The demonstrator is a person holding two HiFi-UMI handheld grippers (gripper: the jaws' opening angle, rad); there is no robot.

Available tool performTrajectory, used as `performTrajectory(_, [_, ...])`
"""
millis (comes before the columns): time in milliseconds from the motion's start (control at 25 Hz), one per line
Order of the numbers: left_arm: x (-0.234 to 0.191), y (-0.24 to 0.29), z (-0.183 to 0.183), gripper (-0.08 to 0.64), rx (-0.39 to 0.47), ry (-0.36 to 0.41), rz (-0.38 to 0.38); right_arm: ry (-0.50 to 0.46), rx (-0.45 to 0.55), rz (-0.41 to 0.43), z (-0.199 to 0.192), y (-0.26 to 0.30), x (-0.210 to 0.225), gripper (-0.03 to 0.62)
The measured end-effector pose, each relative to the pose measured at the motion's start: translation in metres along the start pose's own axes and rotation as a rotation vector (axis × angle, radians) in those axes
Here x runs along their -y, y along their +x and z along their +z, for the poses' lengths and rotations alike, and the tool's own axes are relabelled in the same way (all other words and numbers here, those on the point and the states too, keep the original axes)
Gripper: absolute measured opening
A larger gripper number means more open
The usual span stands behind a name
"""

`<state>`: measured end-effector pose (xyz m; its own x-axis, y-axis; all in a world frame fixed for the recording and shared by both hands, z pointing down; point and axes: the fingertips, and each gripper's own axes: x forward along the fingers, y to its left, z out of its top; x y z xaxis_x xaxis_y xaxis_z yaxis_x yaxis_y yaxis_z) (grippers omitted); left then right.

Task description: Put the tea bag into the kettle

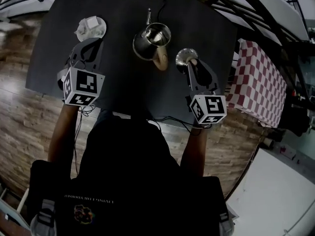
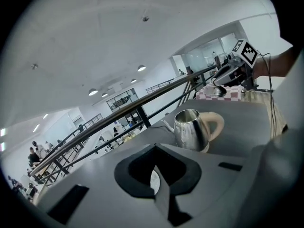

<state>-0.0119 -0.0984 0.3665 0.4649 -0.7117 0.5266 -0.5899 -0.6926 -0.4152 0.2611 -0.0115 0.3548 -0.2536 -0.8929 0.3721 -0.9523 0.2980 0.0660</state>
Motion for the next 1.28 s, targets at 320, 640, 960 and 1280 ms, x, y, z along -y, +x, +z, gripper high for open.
performTrajectory(320, [-0.030, -0.032, -0.039, 0.006, -0.045, -0.076, 0.083, -0.054, -0.009, 0.084, 0.021, 0.042, -0.025, 0.099])
performTrajectory(640, [-0.056, -0.061, -0.079, 0.005, -0.079, -0.150, 0.150, -0.109, -0.036, 0.133, 0.040, 0.085, -0.045, 0.099])
performTrajectory(960, [-0.067, -0.073, -0.105, 0.006, -0.092, -0.200, 0.174, -0.118, -0.085, 0.134, 0.037, 0.115, -0.054, 0.098])
performTrajectory(1280, [-0.064, -0.075, -0.113, 0.005, -0.097, -0.219, 0.164, -0.105, -0.123, 0.127, 0.028, 0.131, -0.056, 0.099])
